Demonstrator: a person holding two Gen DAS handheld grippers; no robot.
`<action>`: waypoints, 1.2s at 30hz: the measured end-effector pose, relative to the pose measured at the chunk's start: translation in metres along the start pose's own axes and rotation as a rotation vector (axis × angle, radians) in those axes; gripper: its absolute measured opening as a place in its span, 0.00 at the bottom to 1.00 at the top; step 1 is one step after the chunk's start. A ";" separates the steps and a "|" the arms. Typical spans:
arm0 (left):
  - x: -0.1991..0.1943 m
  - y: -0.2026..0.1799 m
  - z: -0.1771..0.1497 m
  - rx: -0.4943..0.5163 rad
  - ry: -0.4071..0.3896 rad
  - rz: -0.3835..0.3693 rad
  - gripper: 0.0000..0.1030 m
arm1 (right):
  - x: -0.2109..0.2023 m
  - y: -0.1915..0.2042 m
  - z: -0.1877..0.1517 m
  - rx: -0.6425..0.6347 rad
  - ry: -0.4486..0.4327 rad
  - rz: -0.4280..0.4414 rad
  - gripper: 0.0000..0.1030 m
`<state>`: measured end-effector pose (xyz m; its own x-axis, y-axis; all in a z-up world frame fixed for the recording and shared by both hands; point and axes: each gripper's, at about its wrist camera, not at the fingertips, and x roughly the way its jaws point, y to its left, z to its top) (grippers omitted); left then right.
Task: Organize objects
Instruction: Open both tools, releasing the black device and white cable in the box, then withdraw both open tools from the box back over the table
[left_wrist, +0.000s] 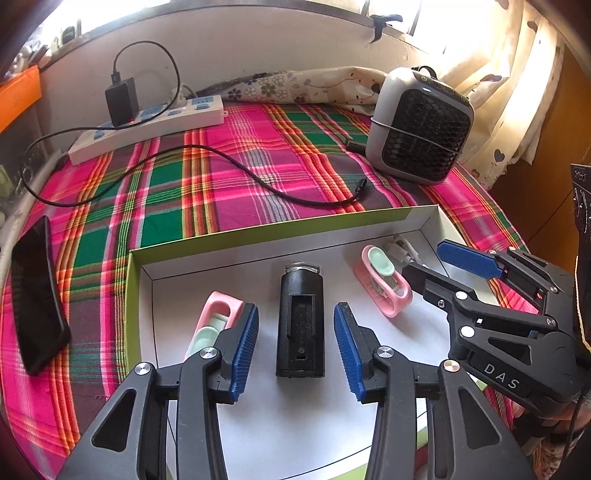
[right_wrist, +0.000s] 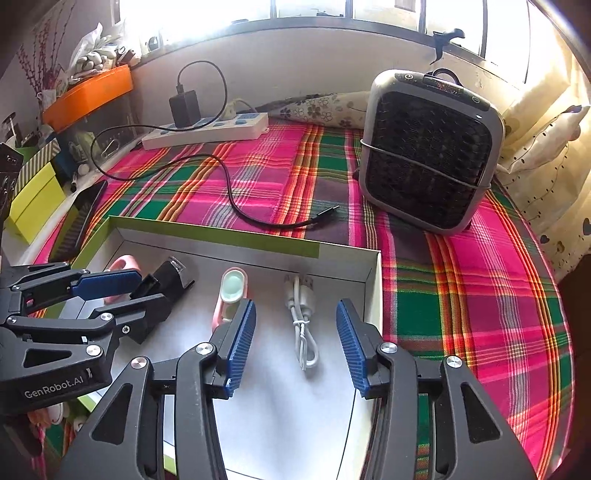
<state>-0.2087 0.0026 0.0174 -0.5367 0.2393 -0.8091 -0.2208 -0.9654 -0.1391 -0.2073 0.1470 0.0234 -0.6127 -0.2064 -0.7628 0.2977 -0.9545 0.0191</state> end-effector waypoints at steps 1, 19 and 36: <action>-0.002 0.000 0.000 0.001 -0.006 -0.001 0.40 | -0.002 0.000 -0.001 0.002 -0.004 -0.002 0.45; -0.052 0.000 -0.021 -0.021 -0.084 0.004 0.41 | -0.045 0.001 -0.019 0.040 -0.063 0.015 0.46; -0.092 0.009 -0.054 -0.063 -0.137 -0.013 0.42 | -0.082 0.003 -0.047 0.049 -0.096 0.024 0.47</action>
<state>-0.1171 -0.0336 0.0596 -0.6411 0.2597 -0.7222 -0.1790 -0.9657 -0.1883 -0.1218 0.1714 0.0552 -0.6737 -0.2468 -0.6965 0.2782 -0.9580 0.0704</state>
